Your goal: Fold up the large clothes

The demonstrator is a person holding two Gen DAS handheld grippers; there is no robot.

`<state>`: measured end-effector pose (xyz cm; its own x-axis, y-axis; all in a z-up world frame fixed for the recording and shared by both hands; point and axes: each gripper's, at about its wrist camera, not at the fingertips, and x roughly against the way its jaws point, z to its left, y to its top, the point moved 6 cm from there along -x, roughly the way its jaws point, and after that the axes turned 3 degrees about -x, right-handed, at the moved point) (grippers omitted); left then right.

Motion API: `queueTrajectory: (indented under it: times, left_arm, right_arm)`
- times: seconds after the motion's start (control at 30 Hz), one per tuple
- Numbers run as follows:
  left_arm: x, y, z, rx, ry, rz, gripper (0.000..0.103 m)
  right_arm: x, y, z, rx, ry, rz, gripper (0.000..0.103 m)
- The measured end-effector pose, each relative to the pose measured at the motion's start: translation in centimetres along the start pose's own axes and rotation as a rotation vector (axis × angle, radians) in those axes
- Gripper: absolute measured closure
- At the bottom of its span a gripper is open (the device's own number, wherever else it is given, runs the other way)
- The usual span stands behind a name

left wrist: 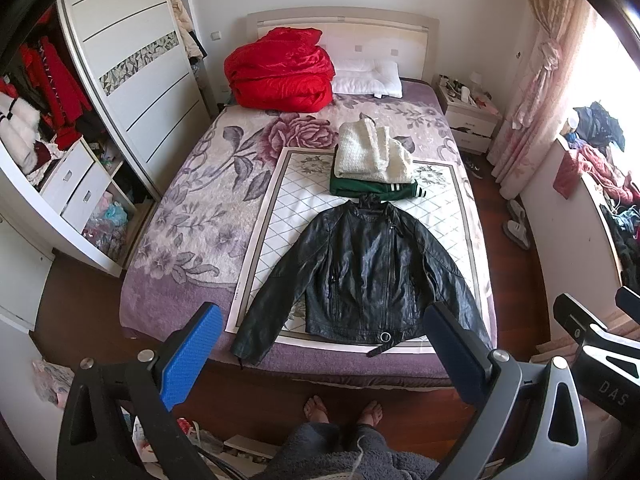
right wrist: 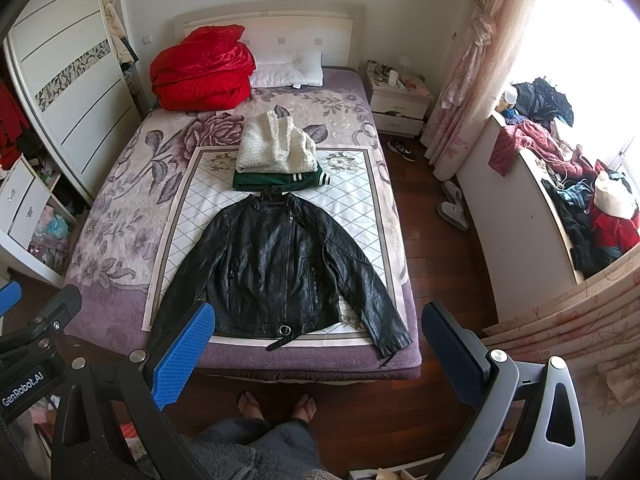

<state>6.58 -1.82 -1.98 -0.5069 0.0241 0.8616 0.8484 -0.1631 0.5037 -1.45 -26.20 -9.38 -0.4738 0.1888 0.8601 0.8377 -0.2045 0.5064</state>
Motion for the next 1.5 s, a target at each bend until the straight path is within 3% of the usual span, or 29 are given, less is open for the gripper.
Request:
queueTrajectory:
  times: [0.57,0.77,0.9,1.0,1.07,1.1,1.23,1.37,1.5]
  left_arm:
    - [0.0,-0.5,0.1,-0.001,0.0,-0.009,0.0]
    - [-4.5,3.8,0.2,-0.046,0.136,-0.123,0.0]
    - [-11.2,4.9,-1.3,-0.084,0.157,-0.112,0.0]
    - [-17.1,3.7,-1.4,-0.11,0.176,-0.07,0.0]
    - [-20.8,3.0,-2.5,-0.121,0.177,-0.022,0.0]
    - [-22.9,2.7,-3.3,-0.125,0.178,0.009,0.0]
    - [-30.7,0.3,-6.0,-0.15,0.202,0.103,0.0]
    - [-37.8,-2.8,-7.9,-0.163,0.224,0.21,0.0]
    - [-44.5,-6.0,-9.8,-0.173,0.236,0.313,0.0]
  right_arm:
    - [-0.4,0.3,0.3,-0.008,0.001,0.0,0.0]
    - [-3.0,1.5,0.1,-0.088,0.007,-0.002,0.0]
    - [-11.0,1.5,-2.4,-0.214,-0.036,0.035,0.0]
    - [-17.9,-0.3,-6.0,-0.338,-0.044,0.105,0.001]
    - [-23.0,-2.2,-8.8,-0.423,-0.05,0.174,0.009]
    - [-26.0,-3.5,-10.3,-0.477,-0.041,0.218,0.016]
    - [-38.0,-10.1,-15.7,-0.757,0.053,0.372,0.017]
    - [-50.0,-18.6,-19.5,-1.052,0.202,0.502,0.017]
    - [-58.6,-25.1,-20.9,-1.296,0.277,0.551,0.017]
